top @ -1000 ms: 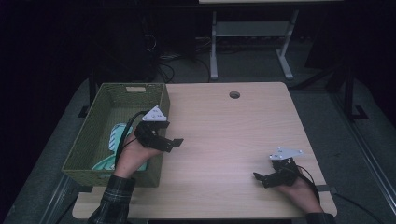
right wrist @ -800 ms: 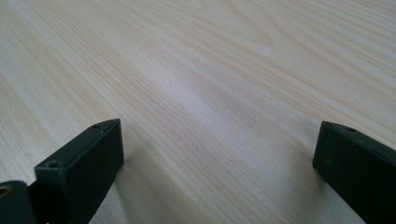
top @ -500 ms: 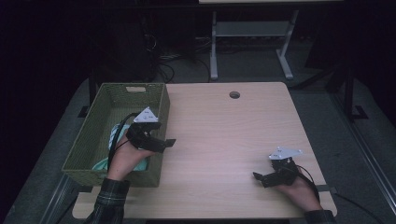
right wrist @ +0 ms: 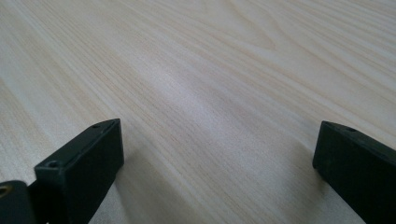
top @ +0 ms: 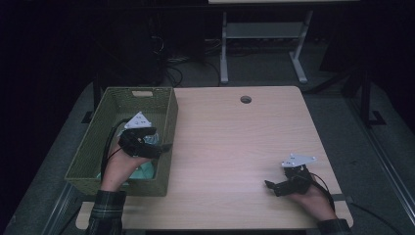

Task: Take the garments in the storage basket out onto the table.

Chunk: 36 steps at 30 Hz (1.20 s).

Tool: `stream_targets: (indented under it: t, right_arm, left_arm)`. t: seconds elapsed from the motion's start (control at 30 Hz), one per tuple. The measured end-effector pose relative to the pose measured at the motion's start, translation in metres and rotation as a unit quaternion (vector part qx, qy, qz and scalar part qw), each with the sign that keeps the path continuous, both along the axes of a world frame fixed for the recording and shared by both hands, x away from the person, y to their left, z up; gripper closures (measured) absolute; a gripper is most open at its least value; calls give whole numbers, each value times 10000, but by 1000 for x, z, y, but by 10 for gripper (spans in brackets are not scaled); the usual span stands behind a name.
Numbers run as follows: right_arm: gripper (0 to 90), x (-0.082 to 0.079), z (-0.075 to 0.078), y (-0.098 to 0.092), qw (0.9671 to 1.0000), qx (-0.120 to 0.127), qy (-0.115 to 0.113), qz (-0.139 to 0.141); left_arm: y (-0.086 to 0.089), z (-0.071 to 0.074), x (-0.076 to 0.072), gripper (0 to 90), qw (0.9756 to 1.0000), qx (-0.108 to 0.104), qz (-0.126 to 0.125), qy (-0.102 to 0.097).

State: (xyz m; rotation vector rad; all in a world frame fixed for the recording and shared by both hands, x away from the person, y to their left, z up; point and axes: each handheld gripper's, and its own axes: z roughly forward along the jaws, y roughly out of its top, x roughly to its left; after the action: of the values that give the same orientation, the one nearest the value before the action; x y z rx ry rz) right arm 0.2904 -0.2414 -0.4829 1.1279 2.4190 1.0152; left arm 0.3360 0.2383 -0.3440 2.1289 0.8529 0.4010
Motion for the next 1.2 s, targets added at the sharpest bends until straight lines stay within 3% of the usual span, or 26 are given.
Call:
stream_targets:
  t: [0.37, 0.53, 1.2]
  right_arm:
    - [15, 0, 0, 1, 10000, 1, 6, -32]
    - [15, 0, 0, 1, 10000, 3, 12, -37]
    - [15, 0, 0, 1, 10000, 5, 11, -36]
  left_arm:
    - [16, -2, -1, 162, 9999, 9, 159, 16]
    - [29, -11, 8, 162, 9996, 149, 242, 63]
    - [56, -36, 22, 166, 9982, 239, 520, 201]
